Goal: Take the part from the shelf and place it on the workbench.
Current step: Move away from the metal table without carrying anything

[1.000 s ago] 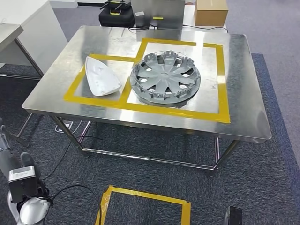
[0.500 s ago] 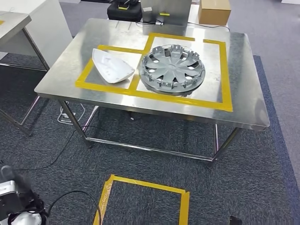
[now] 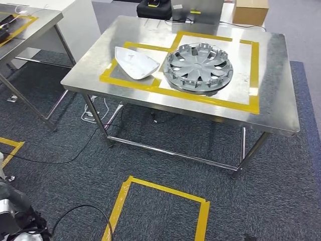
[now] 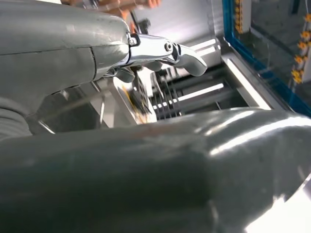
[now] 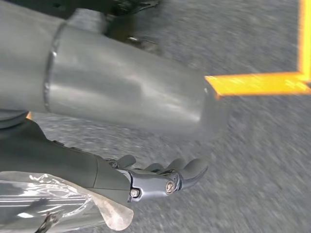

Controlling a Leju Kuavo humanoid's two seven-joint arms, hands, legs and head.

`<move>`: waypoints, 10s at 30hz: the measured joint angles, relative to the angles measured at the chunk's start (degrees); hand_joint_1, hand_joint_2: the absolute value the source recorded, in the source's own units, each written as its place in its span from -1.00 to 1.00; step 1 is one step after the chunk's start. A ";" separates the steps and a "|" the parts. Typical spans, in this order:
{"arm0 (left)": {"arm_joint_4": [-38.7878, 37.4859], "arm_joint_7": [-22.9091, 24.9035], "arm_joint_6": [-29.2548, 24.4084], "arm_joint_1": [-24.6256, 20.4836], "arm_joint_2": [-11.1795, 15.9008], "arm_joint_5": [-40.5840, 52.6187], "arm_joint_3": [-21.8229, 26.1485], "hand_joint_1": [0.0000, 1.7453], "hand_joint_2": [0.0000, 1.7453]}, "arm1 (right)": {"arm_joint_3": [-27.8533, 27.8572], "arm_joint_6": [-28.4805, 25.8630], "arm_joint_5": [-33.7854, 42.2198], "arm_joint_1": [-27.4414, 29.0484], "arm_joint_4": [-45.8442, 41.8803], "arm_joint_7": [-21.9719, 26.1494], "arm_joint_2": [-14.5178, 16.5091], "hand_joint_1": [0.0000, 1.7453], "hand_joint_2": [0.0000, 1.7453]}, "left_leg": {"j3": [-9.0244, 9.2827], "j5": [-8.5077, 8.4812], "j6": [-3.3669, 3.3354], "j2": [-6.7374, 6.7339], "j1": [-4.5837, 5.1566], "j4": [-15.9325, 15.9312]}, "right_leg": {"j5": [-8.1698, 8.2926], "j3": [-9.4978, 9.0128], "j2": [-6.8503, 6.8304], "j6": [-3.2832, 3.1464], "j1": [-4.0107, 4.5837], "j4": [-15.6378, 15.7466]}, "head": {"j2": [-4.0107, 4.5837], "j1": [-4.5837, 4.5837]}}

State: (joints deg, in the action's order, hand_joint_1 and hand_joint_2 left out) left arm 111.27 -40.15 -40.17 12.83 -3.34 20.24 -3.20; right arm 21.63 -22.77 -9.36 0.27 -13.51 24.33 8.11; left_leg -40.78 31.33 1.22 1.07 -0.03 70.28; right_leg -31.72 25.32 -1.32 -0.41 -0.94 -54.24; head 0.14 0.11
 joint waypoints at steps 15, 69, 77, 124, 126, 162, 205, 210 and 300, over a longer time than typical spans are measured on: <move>0.49 0.00 -0.01 0.48 -0.52 -0.67 0.25 -1.00 -1.00 | -2.09 2.48 -4.23 -0.24 1.75 -8.19 0.07 -1.00 -1.00 | 8.41 -4.37 -3.27 -1.05 0.07 -13.05 | -7.32 7.19 0.82 2.87 0.29 -14.69 | -0.01 0.64; -75.00 20.40 8.66 -12.94 0.75 6.34 17.75 -1.00 -1.00 | -5.17 6.37 -12.22 -0.02 2.48 -16.24 0.23 -1.00 -1.00 | 7.53 -4.94 -0.77 -4.56 0.44 -12.33 | 0.48 2.76 -4.43 1.21 0.42 -2.38 | -0.01 -0.35; -89.96 19.29 7.66 -15.86 0.83 5.95 21.67 -1.00 -1.00 | -6.08 7.27 -13.92 -0.08 2.55 -16.66 -0.35 -1.00 -1.00 | 7.58 -5.19 -2.90 0.09 0.21 -13.03 | -7.05 10.24 1.02 2.63 0.24 -17.74 | -0.01 0.37; -99.14 27.54 5.16 -13.52 -6.27 7.17 29.51 -1.00 -1.00 | -15.09 4.75 -25.10 1.64 4.16 -21.88 -4.70 -1.00 -1.00 | 0.21 3.34 -0.34 -0.20 -0.05 4.65 | 1.27 4.57 -1.07 0.12 0.00 -3.42 | -0.01 -0.52; -99.14 27.67 5.20 -13.35 -6.09 7.50 29.46 -1.00 -1.00 | -15.10 4.72 -25.09 1.50 4.16 -21.64 -4.70 -1.00 -1.00 | 0.54 2.17 -0.34 -0.32 -0.10 4.05 | 1.12 4.41 -1.98 0.12 0.03 -3.42 | -0.01 -0.53; -99.38 28.10 9.64 -12.54 -5.08 9.05 27.12 -1.00 -1.00 | -15.82 8.08 -24.87 1.18 4.42 -21.09 -3.05 -1.00 -1.00 | 8.45 -3.27 -1.64 -4.61 1.12 -11.25 | 0.13 4.05 -4.85 1.14 0.36 -4.10 | -0.01 -0.64; -99.27 22.14 20.09 -12.87 -4.54 5.07 37.17 -1.00 -1.00 | -14.52 7.82 -25.14 1.42 4.39 -20.67 -2.86 -1.00 -1.00 | 9.19 -3.69 -2.74 3.09 0.18 -12.15 | 0.70 8.57 3.49 2.62 -0.22 -9.69 | 0.01 0.52; -99.27 22.14 20.19 -12.73 -4.53 5.28 37.17 -1.00 -1.00 | -14.64 7.83 -25.25 1.26 4.44 -20.64 -2.81 -1.00 -1.00 | 8.51 -3.64 -1.23 5.43 0.01 -11.72 | 2.19 5.87 4.62 1.52 -0.40 -4.47 | 0.01 0.50; -99.23 25.40 14.79 -13.36 -4.61 10.97 37.19 -1.00 -1.00 | -14.76 8.52 -25.97 0.86 4.60 -23.33 -1.31 -1.00 -1.00 | 14.04 1.02 -1.88 -0.39 0.24 -12.95 | 3.64 8.85 1.40 1.93 0.08 -5.59 | 0.00 0.38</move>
State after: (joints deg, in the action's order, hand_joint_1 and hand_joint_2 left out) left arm 12.04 -14.75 -25.39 -0.53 -7.96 31.21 33.99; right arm 6.87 -14.25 -35.33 1.13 -8.92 1.00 6.80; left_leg -26.74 32.36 -0.66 0.68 0.21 57.34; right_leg -28.07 34.17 0.08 1.51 -0.86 -59.83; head 0.14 0.50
